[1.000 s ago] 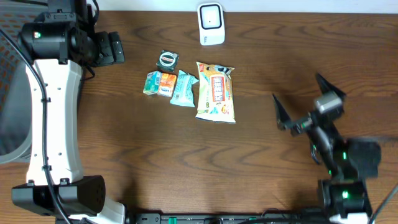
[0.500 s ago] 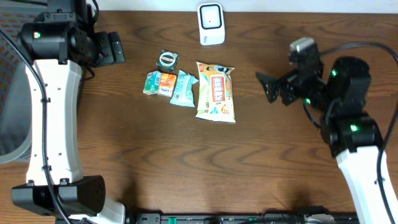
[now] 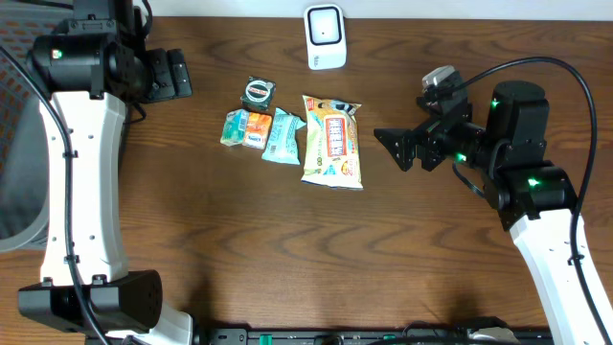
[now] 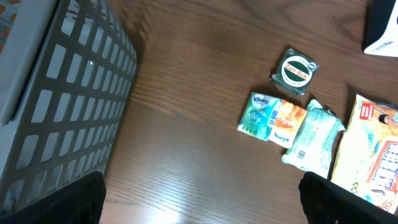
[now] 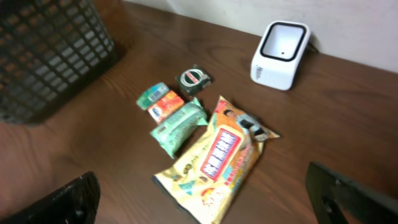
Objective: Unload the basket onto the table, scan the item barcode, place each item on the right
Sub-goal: 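Move the right gripper over the yellow-orange wet-wipe packet and lower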
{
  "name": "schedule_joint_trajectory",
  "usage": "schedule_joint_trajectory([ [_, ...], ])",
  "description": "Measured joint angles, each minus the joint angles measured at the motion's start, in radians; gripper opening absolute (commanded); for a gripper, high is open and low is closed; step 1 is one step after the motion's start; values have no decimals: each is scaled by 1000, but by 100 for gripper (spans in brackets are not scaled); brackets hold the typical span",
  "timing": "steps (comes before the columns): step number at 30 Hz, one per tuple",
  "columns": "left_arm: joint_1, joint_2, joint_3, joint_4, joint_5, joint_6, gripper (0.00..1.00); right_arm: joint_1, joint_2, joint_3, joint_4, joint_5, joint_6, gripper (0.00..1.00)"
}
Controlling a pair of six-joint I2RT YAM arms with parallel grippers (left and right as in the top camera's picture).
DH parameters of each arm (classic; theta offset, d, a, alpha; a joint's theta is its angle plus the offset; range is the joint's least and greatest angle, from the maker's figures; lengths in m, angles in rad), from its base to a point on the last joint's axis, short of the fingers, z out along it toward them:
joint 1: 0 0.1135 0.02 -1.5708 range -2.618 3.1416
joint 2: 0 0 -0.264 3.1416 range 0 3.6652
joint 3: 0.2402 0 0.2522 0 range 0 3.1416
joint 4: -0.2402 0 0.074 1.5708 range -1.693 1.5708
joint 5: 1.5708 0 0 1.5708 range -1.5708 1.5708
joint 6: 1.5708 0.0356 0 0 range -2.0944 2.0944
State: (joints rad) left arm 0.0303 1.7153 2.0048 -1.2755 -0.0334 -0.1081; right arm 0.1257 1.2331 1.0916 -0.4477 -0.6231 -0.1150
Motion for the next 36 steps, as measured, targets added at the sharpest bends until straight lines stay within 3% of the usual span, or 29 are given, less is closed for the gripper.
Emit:
schedule_joint_trajectory([
  [8, 0, 0, 0, 0, 0, 0, 98, 15, 2, 0, 68, 24, 186, 99],
  [10, 0, 0, 0, 0, 0, 0, 98, 43, 4, 0, 99, 47, 217, 95],
  [16, 0, 0, 0, 0, 0, 0, 98, 148, 34, 39, 115, 193, 261, 96],
  [20, 0, 0, 0, 0, 0, 0, 98, 185, 114, 190, -4, 280, 263, 96],
  [28, 0, 0, 0, 0, 0, 0, 98, 188, 406, 639, -469, 418, 254, 99],
  [36, 0, 0, 0, 0, 0, 0, 98, 188, 613, 680, -550, 416, 252, 99],
])
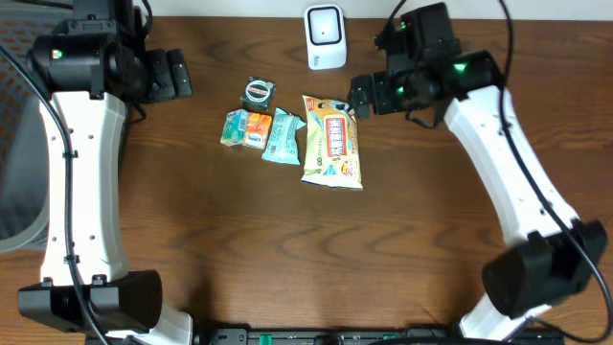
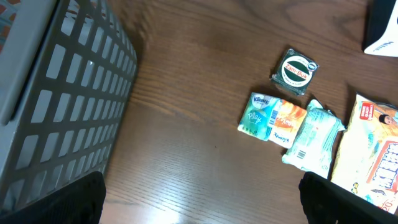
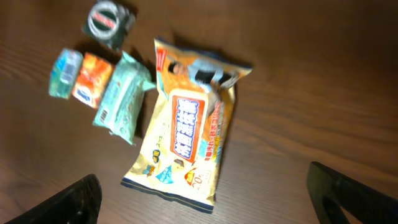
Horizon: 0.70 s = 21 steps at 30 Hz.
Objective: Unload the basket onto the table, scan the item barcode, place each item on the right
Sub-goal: 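Move the right gripper over the yellow-orange wet-wipe packet and lower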
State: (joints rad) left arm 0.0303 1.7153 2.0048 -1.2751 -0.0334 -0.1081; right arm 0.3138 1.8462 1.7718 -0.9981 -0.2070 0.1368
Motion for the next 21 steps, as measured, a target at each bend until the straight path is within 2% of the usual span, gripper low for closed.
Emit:
schedule_joint_trajectory([
  [4, 0, 0, 0, 0, 0, 0, 98, 0, 41, 0, 0, -75, 0, 97],
  [5, 0, 0, 0, 0, 0, 0, 98, 0, 43, 0, 0, -92, 0, 88],
  [7, 0, 0, 0, 0, 0, 0, 98, 0, 43, 0, 5, -121, -6, 77],
  [12, 0, 0, 0, 0, 0, 0, 98, 3, 47, 0, 31, -152, -7, 71],
  [17, 0, 0, 0, 0, 0, 0, 98, 25, 78, 0, 71, -161, -6, 70],
  [21, 0, 0, 0, 0, 0, 0, 98, 43, 111, 0, 83, -160, -5, 56],
])
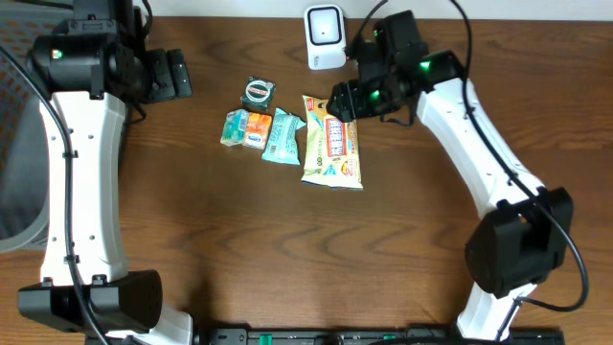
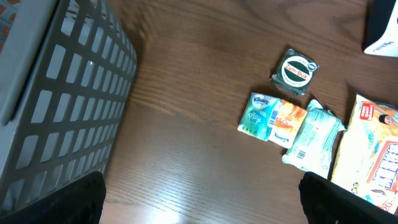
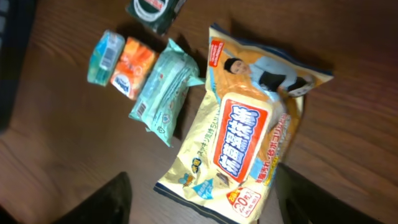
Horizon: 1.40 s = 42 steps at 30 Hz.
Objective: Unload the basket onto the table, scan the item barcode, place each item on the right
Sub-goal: 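Move the right gripper over the yellow-orange wet-wipe packet and lower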
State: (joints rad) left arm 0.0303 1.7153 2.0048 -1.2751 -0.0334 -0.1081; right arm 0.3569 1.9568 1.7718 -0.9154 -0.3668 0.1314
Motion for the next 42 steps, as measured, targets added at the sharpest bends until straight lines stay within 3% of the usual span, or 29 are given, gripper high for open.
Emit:
schedule_joint_trajectory([
  [6, 0, 0, 0, 0, 0, 0, 98, 6, 46, 0, 0, 6, 29, 29],
  [10, 0, 0, 0, 0, 0, 0, 98, 6, 64, 0, 0, 13, 72, 20],
  [26, 0, 0, 0, 0, 0, 0, 98, 48, 243, 0, -13, 35, 134, 9],
  [36, 0, 0, 0, 0, 0, 0, 98, 23, 250, 1, -183, 296, 192, 8],
  [42, 0, 0, 0, 0, 0, 0, 98, -43, 249, 6, -276, 357, 198, 7],
])
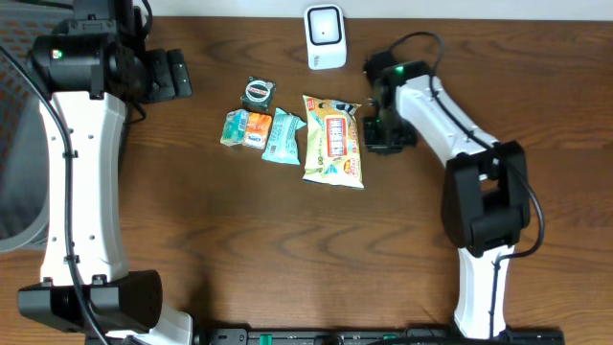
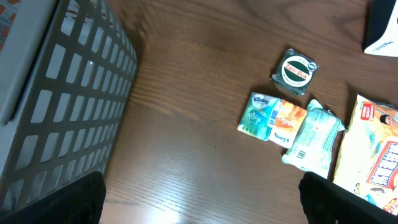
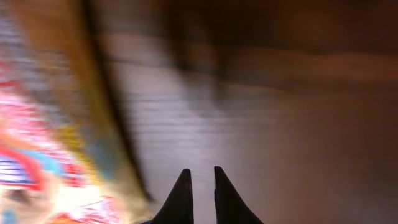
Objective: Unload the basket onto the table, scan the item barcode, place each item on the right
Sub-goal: 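Move the right gripper over the yellow-orange wet-wipe packet and lower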
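A yellow snack bag lies flat mid-table, with the white scanner upright at the table's back edge. My right gripper is low at the bag's right edge. In the blurred right wrist view its fingers stand almost together with nothing between them, the right gripper over bare wood and the bag just to the left. My left gripper is open, high over the table's left side, far from the items.
Left of the bag lie a teal wipes pack, a teal-and-orange tissue pack and a dark green round-label packet. A grey mesh basket stands at the far left. Bare wood lies in front of the items.
My right gripper was open over the bag's top end. Now it is down at the table by the bag's right edge, fingers brought together. The left arm and the items have not moved.
My right gripper stood open at the right side of the table, away from the items. Then it was near the scanner beside the bag's top, then over the bag's top end. Now it sits low and shut at the bag's right edge. The left arm stayed still.
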{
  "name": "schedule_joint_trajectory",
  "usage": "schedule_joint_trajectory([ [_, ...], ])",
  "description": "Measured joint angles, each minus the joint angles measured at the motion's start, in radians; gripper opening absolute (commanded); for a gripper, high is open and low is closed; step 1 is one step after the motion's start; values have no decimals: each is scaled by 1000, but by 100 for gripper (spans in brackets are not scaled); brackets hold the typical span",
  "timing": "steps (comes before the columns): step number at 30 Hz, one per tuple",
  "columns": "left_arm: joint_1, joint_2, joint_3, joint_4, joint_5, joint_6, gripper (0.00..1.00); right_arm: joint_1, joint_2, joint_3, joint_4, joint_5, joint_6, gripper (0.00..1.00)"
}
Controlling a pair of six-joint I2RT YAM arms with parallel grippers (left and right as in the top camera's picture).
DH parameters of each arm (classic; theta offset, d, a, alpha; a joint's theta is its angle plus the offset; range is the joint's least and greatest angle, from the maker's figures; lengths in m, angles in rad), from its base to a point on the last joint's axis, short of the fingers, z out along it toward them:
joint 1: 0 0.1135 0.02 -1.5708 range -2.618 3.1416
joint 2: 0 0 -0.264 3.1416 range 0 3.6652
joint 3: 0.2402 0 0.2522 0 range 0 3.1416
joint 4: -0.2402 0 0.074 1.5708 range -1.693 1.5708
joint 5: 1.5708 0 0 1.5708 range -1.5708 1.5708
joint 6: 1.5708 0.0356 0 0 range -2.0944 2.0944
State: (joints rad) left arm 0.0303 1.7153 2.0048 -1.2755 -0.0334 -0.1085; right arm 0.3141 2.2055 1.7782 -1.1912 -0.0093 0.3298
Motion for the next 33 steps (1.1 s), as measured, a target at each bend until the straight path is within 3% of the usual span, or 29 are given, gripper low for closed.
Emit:
schedule_joint_trajectory([
  [9, 0, 0, 0, 0, 0, 0, 98, -38, -138, 54, -48, 22, 2, 25],
  [13, 0, 0, 0, 0, 0, 0, 97, -30, -215, 71, -34, 24, 0, 41],
  [16, 0, 0, 0, 0, 0, 0, 98, -6, -226, 74, -20, 25, -1, 65],
  [18, 0, 0, 0, 0, 0, 0, 98, 13, -220, 74, -15, 24, 0, 70],
  [22, 0, 0, 0, 0, 0, 0, 98, 50, -218, 73, 10, 17, 2, 76],
  [33, 0, 0, 0, 0, 0, 0, 98, 91, -218, 73, 101, -110, 3, 77],
])
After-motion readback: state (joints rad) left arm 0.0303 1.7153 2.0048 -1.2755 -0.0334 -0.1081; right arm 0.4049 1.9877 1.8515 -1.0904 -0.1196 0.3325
